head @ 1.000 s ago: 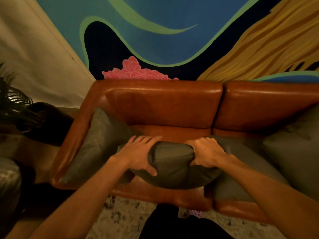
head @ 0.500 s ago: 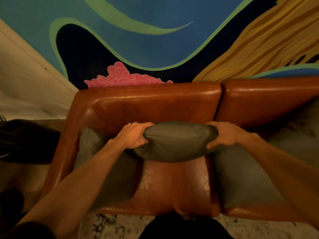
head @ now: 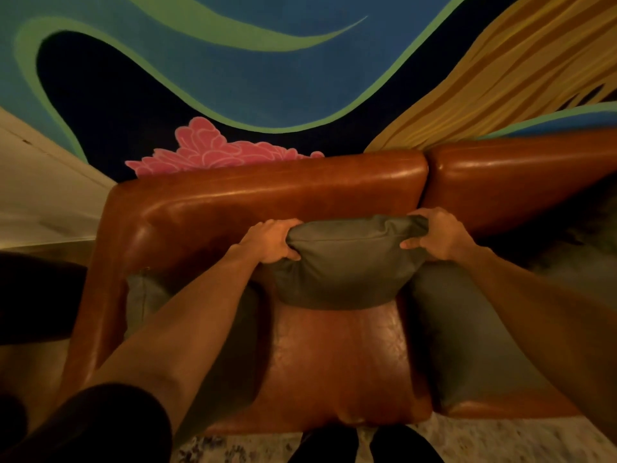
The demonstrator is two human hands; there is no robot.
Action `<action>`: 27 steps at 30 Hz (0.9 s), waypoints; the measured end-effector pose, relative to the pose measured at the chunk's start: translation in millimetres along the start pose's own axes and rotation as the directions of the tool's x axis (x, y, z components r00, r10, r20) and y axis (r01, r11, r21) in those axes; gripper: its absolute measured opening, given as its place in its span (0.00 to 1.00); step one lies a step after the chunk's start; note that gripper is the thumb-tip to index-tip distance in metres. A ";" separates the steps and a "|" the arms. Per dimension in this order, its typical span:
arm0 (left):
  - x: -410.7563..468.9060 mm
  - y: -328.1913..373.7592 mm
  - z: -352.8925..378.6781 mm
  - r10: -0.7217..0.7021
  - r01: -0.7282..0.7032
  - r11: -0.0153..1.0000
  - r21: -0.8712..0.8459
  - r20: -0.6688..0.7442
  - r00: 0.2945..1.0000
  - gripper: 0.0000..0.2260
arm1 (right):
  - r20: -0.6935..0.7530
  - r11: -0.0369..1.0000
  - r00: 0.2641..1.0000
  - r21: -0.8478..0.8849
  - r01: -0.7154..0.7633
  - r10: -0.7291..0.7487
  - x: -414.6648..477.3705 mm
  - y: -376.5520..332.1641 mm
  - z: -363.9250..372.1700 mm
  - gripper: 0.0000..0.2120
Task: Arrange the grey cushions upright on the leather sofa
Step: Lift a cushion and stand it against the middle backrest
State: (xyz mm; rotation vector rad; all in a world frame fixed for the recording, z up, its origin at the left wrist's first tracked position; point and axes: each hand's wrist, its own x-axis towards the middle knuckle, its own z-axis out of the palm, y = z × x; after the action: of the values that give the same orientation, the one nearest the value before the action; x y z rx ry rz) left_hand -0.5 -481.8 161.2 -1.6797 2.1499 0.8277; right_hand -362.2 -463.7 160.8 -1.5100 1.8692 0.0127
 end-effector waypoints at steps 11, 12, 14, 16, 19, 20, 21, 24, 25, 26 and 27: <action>12.8 -39.7 3.3 -0.243 0.189 0.907 -0.376 -0.102 0.965 0.38 | 0.020 0.678 0.965 0.708 -0.199 0.262 20.1 1.9 23.5 0.40; 12.0 -42.8 6.5 -0.298 0.191 0.820 -0.540 -0.117 0.947 0.35 | 0.056 0.646 0.962 0.730 -0.221 0.266 19.2 2.4 25.3 0.35; 9.1 -43.0 14.7 -0.429 0.168 0.564 -0.808 -0.113 0.896 0.30 | 0.096 0.598 0.954 0.760 -0.253 0.283 18.0 1.6 27.4 0.31; 5.6 -38.8 21.4 -0.538 0.146 0.339 -0.929 -0.064 0.840 0.29 | 0.093 0.567 0.954 0.786 -0.246 0.284 19.7 -0.8 28.0 0.28; 5.3 -33.4 20.2 -0.602 0.166 0.171 -0.971 0.030 0.798 0.28 | 0.061 0.550 0.953 0.805 -0.223 0.296 20.7 -8.9 26.9 0.26; 6.5 -33.2 17.9 -0.605 0.164 0.172 -0.971 0.027 0.796 0.28 | 0.046 0.547 0.953 0.810 -0.212 0.301 21.9 -10.2 26.4 0.25; 7.9 -33.5 15.5 -0.605 0.162 0.187 -0.969 0.016 0.796 0.28 | 0.031 0.547 0.952 0.813 -0.202 0.306 21.7 -12.0 25.1 0.25; 13.1 -38.7 12.3 -0.599 0.152 0.256 -0.955 -0.033 0.800 0.27 | 0.021 0.525 0.955 0.831 -0.180 0.295 24.4 -9.5 22.3 0.23; 14.6 -41.2 13.2 -0.602 0.147 0.267 -0.952 -0.046 0.797 0.27 | 0.023 0.522 0.958 0.835 -0.176 0.286 23.9 -9.8 21.3 0.23; 16.1 -43.9 15.3 -0.600 0.137 0.276 -0.951 -0.060 0.798 0.27 | 0.020 0.519 0.961 0.838 -0.168 0.278 24.0 -9.7 21.8 0.23; 16.9 -45.4 18.4 -0.597 0.129 0.279 -0.952 -0.067 0.799 0.27 | 0.019 0.517 0.961 0.840 -0.164 0.274 23.6 -9.9 22.6 0.23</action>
State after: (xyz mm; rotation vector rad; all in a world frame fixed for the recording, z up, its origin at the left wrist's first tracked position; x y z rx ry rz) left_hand 35.9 -491.2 125.5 -3.0144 1.2212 1.8729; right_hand -343.3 -477.1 135.7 -0.5837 1.7225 -0.7780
